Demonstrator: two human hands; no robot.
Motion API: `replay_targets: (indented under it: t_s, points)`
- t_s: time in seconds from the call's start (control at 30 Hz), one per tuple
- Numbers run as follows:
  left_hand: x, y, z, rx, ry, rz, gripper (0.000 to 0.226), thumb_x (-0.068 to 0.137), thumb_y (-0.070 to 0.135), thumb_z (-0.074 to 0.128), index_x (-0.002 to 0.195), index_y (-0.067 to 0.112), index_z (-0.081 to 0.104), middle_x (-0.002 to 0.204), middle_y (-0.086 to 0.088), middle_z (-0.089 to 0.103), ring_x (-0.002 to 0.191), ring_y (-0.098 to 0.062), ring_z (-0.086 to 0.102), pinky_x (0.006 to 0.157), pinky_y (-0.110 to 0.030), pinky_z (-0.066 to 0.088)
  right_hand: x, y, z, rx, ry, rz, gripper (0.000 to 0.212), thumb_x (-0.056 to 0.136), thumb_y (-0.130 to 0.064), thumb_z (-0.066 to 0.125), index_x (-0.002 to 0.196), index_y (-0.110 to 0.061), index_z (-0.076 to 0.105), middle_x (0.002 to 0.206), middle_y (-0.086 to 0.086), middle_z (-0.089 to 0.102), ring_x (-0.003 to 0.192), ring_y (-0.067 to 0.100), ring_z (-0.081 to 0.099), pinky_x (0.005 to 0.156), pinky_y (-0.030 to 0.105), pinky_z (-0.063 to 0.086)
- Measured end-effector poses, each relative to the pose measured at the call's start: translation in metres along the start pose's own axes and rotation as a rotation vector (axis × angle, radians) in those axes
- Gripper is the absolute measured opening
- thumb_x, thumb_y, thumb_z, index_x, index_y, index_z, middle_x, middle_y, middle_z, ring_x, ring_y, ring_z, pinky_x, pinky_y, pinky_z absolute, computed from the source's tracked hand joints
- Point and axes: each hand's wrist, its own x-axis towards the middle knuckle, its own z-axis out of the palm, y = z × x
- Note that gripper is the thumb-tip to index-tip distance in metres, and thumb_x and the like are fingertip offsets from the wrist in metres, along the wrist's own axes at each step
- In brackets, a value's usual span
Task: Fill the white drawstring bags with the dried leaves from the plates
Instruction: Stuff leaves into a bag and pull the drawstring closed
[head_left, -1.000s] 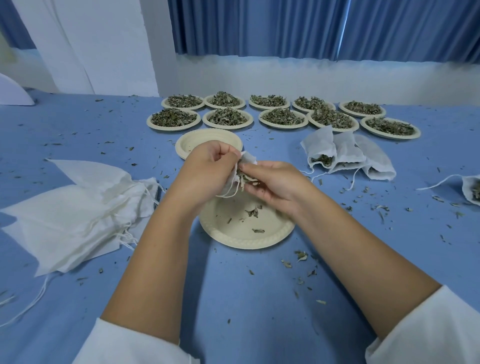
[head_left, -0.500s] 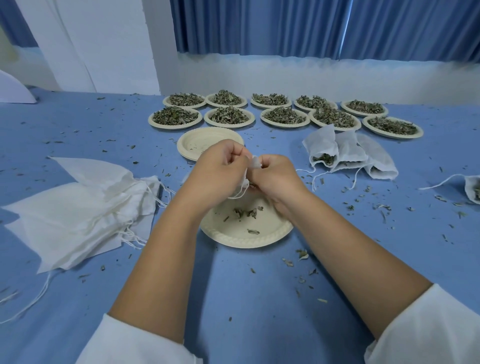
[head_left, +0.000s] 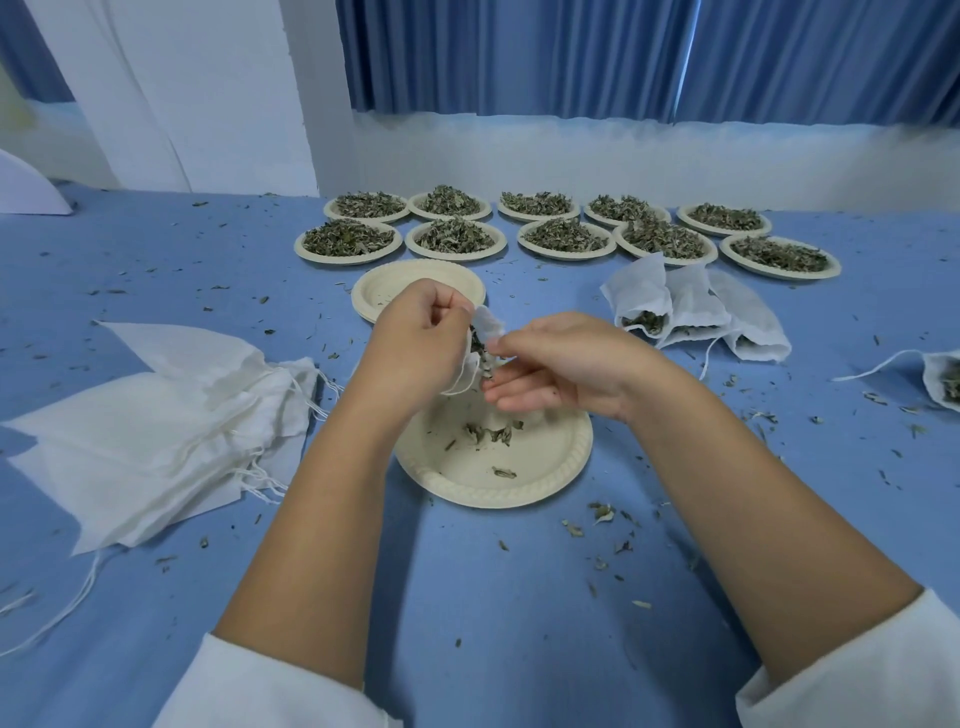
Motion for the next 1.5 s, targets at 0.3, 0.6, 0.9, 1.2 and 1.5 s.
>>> replay_targets:
  t_s: [0.3, 0.6, 0.9, 1.2, 1.5]
  points:
    - [0.000, 0.002, -0.001, -0.005, -0.006, -0.022, 0.020, 0.096, 0.011, 0.048, 0.081, 0.020, 0.058, 0.064, 0.008, 0.055, 0.043, 0.003, 0.048, 0.046, -0.011, 0.039, 0.003, 0.004, -0.001, 0.088, 0.084, -0.299, 0.016, 0.083, 0.009, 0.068, 0.098, 0.004, 0.068, 0.092, 0.017, 0.075, 0.081, 0.018, 0.074, 0.073, 0.022, 0.059]
    - [0.002, 0.000, -0.004, -0.031, 0.077, -0.044, 0.021, 0.097, 0.014, 0.047, 0.080, 0.022, 0.056, 0.045, 0.015, 0.053, 0.037, 0.002, 0.046, 0.044, -0.016, 0.039, 0.005, 0.010, 0.014, -0.377, 0.266, -0.678, 0.022, 0.083, 0.005, 0.062, 0.086, -0.015, 0.072, 0.080, -0.006, 0.072, 0.071, 0.001, 0.065, 0.064, 0.010, 0.047]
    - [0.005, -0.001, -0.006, -0.024, 0.080, -0.058, 0.018, 0.098, 0.016, 0.046, 0.083, 0.022, 0.055, 0.045, 0.015, 0.052, 0.037, 0.000, 0.043, 0.045, -0.017, 0.036, 0.009, 0.015, 0.003, -1.096, 0.332, -0.671, 0.031, 0.085, -0.029, 0.065, 0.116, -0.030, 0.066, 0.093, -0.010, 0.046, 0.083, 0.009, 0.045, 0.076, 0.032, 0.046]
    - [0.006, -0.003, -0.005, -0.022, 0.096, -0.054, 0.019, 0.098, 0.016, 0.048, 0.081, 0.024, 0.055, 0.062, 0.009, 0.049, 0.047, -0.003, 0.041, 0.049, -0.021, 0.032, 0.011, 0.017, 0.000, -1.132, 0.310, -0.736, 0.011, 0.087, -0.025, 0.065, 0.097, -0.026, 0.064, 0.089, -0.010, 0.047, 0.082, 0.009, 0.044, 0.069, 0.030, 0.041]
    - [0.006, -0.003, -0.007, -0.035, 0.113, -0.048, 0.020, 0.097, 0.014, 0.046, 0.082, 0.023, 0.055, 0.056, 0.011, 0.050, 0.039, 0.000, 0.040, 0.041, -0.015, 0.031, 0.011, 0.014, -0.001, -0.899, 0.282, -0.732, 0.011, 0.087, -0.017, 0.060, 0.087, -0.022, 0.070, 0.081, -0.011, 0.054, 0.069, 0.005, 0.049, 0.070, 0.021, 0.042]
